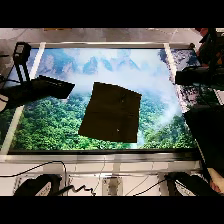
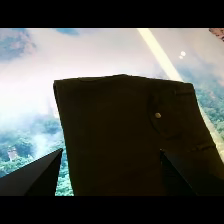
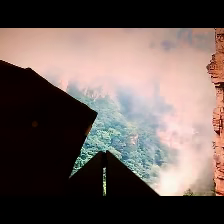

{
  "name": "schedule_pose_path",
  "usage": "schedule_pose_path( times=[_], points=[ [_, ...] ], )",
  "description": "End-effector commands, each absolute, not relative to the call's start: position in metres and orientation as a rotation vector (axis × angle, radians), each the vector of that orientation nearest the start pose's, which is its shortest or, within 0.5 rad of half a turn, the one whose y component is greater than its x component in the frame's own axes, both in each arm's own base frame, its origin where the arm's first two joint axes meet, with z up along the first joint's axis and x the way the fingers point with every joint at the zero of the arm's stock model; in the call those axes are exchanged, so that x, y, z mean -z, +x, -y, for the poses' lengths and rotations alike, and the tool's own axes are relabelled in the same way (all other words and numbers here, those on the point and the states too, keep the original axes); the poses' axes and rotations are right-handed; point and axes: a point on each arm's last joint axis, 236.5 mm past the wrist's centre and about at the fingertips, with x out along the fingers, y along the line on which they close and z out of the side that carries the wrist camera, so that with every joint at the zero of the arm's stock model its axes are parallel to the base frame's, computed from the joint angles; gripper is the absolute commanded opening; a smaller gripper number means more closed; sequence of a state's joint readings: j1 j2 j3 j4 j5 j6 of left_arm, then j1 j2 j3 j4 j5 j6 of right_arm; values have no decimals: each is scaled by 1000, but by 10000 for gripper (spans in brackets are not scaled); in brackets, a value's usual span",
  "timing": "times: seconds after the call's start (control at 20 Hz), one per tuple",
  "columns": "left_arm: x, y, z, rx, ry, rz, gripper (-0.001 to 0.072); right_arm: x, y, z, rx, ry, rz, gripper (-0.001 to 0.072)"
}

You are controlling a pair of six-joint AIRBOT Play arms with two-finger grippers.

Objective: Fold the clothes and pants, and hang the long-sleeved shirts on hangers.

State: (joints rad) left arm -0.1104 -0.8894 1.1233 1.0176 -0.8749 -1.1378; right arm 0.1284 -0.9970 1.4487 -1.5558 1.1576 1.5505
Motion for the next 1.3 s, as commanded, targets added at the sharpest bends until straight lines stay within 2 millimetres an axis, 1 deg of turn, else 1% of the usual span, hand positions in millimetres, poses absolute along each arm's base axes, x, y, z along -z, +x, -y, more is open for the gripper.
schedule_pose_path(
  times=[0.0,0.55,0.85,1.0,1.05,1.1,1.15,1.2,1.25],
  points=[
    [-211,374,137,526,-33,-544,699,-239,387,-54,-142,-55,-704,36],
    [-211,374,137,526,-33,-544,699,-239,387,-54,-142,-55,-704,36],
    [-211,374,137,526,-33,-544,699,-244,392,-50,-129,-66,-672,36],
    [-211,374,137,527,-33,-544,699,-265,407,-54,-136,-51,-564,35],
    [-212,374,138,527,-34,-544,699,-269,409,-56,-140,-44,-548,36],
    [-212,374,139,531,-40,-543,699,-268,408,-59,-151,-32,-551,36],
    [-212,373,139,532,-40,-545,699,-268,409,-58,-147,-37,-551,36],
    [-208,370,140,541,-37,-563,699,-260,407,-57,-146,-42,-584,36],
    [-204,366,141,552,-33,-586,699,-242,396,-55,-145,-51,-675,36]
  ],
)
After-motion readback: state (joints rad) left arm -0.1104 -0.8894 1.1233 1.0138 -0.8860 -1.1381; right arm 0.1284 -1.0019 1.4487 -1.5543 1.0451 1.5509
